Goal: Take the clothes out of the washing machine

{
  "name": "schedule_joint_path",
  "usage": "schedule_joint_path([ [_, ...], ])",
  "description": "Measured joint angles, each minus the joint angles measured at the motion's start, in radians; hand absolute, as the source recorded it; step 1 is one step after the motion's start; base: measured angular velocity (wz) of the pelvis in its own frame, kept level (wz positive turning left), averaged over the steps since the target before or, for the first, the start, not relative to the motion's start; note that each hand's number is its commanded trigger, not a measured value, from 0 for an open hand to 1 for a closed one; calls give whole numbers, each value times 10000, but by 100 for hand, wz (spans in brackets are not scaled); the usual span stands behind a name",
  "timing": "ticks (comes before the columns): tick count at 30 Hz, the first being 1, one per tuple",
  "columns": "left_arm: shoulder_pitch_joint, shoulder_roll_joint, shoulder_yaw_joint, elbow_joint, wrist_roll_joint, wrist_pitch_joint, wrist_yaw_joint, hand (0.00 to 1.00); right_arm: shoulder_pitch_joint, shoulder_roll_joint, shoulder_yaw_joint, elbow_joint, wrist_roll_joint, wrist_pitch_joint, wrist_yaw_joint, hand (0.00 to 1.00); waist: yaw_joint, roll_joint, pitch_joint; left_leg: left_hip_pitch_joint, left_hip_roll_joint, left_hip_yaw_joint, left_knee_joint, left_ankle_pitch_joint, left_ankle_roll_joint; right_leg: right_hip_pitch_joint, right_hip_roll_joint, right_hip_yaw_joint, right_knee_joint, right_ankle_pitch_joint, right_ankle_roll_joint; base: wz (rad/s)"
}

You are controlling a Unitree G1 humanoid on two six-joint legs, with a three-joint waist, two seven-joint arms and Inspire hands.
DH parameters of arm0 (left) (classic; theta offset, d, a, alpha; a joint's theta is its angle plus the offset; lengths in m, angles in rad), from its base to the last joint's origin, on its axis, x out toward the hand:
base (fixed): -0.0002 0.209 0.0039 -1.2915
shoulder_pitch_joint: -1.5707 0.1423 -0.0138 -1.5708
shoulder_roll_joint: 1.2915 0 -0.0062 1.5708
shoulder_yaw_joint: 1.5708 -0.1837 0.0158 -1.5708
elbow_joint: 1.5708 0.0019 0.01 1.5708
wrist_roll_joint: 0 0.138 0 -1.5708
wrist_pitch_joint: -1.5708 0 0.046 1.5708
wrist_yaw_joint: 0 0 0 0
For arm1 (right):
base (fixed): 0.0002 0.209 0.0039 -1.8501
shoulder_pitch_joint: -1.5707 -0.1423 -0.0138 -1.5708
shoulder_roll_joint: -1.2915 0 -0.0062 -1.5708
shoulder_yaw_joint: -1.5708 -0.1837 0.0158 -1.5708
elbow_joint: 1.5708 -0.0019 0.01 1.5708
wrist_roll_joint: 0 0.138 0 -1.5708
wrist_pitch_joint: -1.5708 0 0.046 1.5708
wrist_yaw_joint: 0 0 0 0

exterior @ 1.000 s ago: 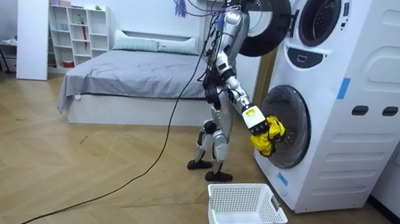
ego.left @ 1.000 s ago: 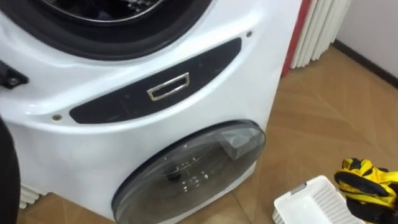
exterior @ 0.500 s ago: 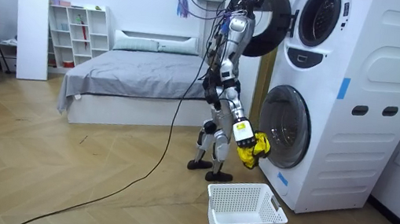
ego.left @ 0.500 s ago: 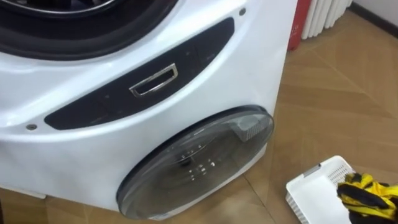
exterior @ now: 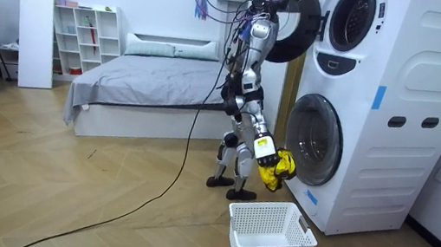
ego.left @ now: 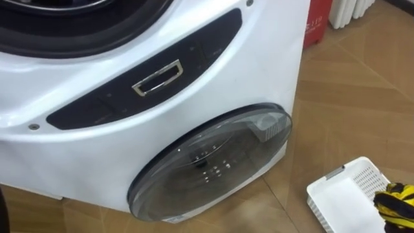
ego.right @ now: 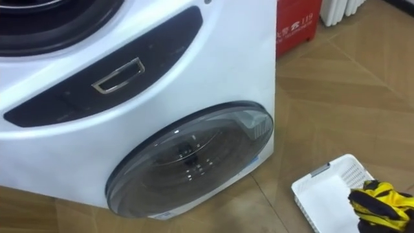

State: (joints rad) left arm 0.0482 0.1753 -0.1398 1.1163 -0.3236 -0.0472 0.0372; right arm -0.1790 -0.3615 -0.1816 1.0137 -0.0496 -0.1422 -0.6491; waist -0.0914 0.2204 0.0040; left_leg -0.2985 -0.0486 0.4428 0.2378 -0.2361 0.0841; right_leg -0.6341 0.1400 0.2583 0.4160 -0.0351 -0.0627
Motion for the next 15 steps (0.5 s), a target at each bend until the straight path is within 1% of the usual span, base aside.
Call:
schedule_joint_path([
  [4, 56, 2, -10, -47, -4, -19, 24, 0, -155, -130, -16, 205, -2, -122, -367, 100, 50, -1, 2, -78, -28, 64, 6, 24, 33, -85, -63, -27, 102, -17, 18, 6],
  [6, 99, 3, -17, -63, -3, -23, 21, 0, -273, -226, -15, 363, -1, -168, -605, 100, 55, -30, 24, -73, -50, 64, -6, 28, 45, -114, -118, -102, 174, -39, 10, 4],
  [7, 99, 5, -17, -58, -1, -23, 21, 0, -285, -252, -15, 363, -8, -175, -633, 100, 57, -30, 24, -74, -52, 64, -9, 25, 46, -119, -120, -107, 179, -37, 7, 0],
  [8, 100, 5, -30, -53, -5, -23, 11, 0, -333, -304, -11, 364, -34, -178, -709, 100, 70, -5, 6, -74, -60, 34, -26, 19, 55, -126, -122, -108, 187, -34, 3, 0],
  [9, 102, 5, -48, -61, -13, -23, -3, 0, -372, -373, 11, 364, -36, -178, -761, 76, 72, -27, 22, -74, -66, 14, -30, 19, 55, -127, -126, -114, 195, -33, 3, 4],
  [10, 98, 5, -66, -71, -13, -28, -3, 0, -386, -449, 23, 360, -41, -179, -826, 14, 86, -27, 22, -74, -72, -21, -32, 21, 53, -127, -131, -124, 208, -27, 14, 6],
  [11, 98, 5, -92, -71, -13, -31, -4, 0, -389, -490, 25, 357, -41, -179, -859, 14, 100, -49, 38, -74, -74, -31, -36, 24, 51, -130, -130, -124, 209, -16, 31, 5],
  [12, 99, 5, -184, -68, -18, -31, -7, 0, -393, -563, 25, 343, -41, -179, -930, 14, 139, -30, 24, -84, -74, -44, -38, 24, 50, -141, -129, -125, 209, -9, 44, 0],
  [13, 103, 5, -229, -66, -19, -30, -12, 0, -395, -596, 25, 337, -41, -179, -955, 0, 152, -36, 28, -95, -74, -53, -39, 24, 50, -149, -129, -126, 209, -10, 47, 5],
  [15, 110, 7, -264, -58, -16, -30, -39, 0, -478, -693, 46, 333, -42, -179, -1135, 0, 153, -36, 18, -233, -98, -141, -24, 31, 45, -263, -148, -146, 227, -11, 47, 6],
])
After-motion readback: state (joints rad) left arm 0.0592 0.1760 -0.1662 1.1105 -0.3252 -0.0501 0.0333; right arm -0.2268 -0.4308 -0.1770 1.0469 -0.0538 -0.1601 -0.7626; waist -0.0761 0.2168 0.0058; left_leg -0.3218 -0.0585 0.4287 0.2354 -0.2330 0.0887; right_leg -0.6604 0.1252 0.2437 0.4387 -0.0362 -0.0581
